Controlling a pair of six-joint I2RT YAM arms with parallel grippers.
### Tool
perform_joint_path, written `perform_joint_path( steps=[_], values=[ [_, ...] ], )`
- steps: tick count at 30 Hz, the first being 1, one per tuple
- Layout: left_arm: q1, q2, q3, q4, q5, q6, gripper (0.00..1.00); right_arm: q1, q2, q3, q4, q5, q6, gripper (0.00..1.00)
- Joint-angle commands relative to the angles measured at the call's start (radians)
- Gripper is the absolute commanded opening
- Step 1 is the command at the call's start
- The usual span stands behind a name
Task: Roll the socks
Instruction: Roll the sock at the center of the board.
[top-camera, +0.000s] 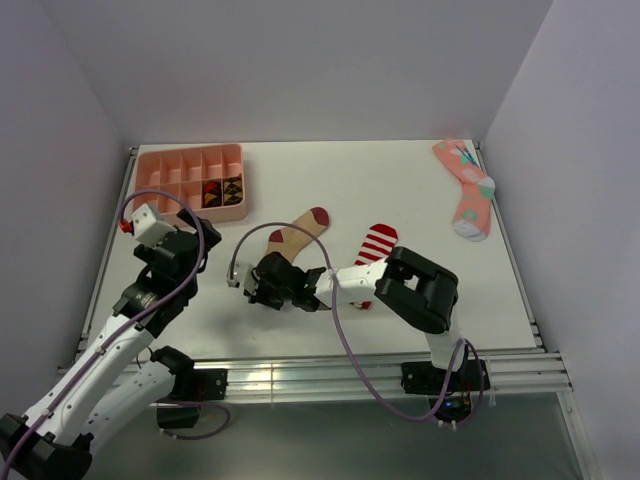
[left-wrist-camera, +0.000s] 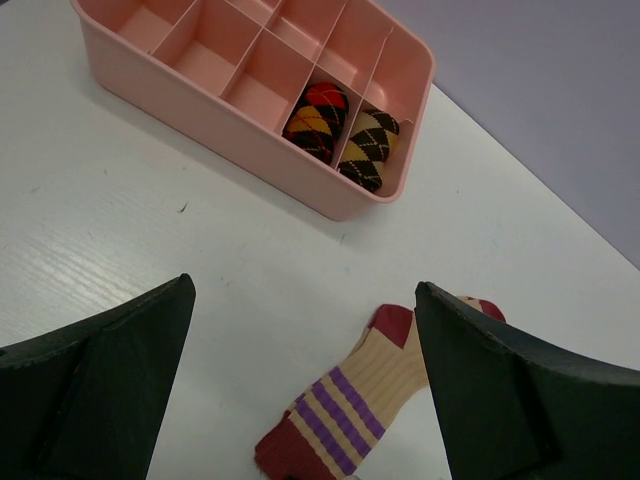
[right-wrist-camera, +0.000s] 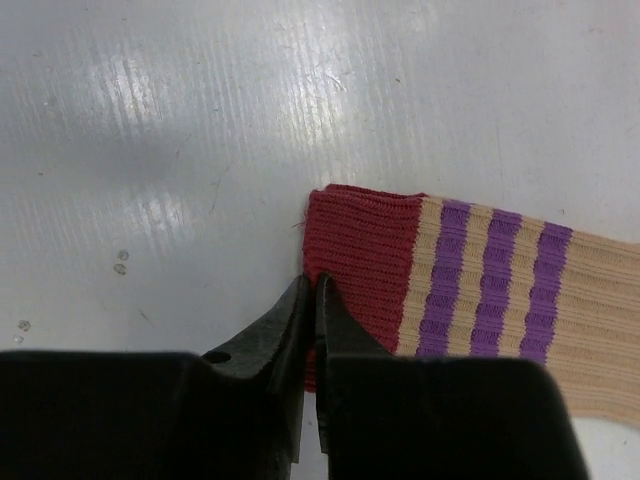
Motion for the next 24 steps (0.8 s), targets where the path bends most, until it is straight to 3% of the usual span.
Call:
perform_joint_path(
  steps=[1, 14, 24],
  values=[
    [0.007, -0.006, -0.023, 0.059, 0.019, 0.021, 0.99, -0.020, 0.018, 0.004, -0.105, -0.098, 0.036, 0.07],
    [0.007, 0.005, -0.146, 0.246, 0.146, 0.064, 0.95, -0.230, 0.038, 0.164, -0.408, -0.572, 0.103, 0.04],
    [0.006, -0.049, -0.417, 0.615, 0.387, 0.154, 0.80, -0.311, 0.143, 0.370, -0.672, -0.859, 0.137, 0.04]
  ],
)
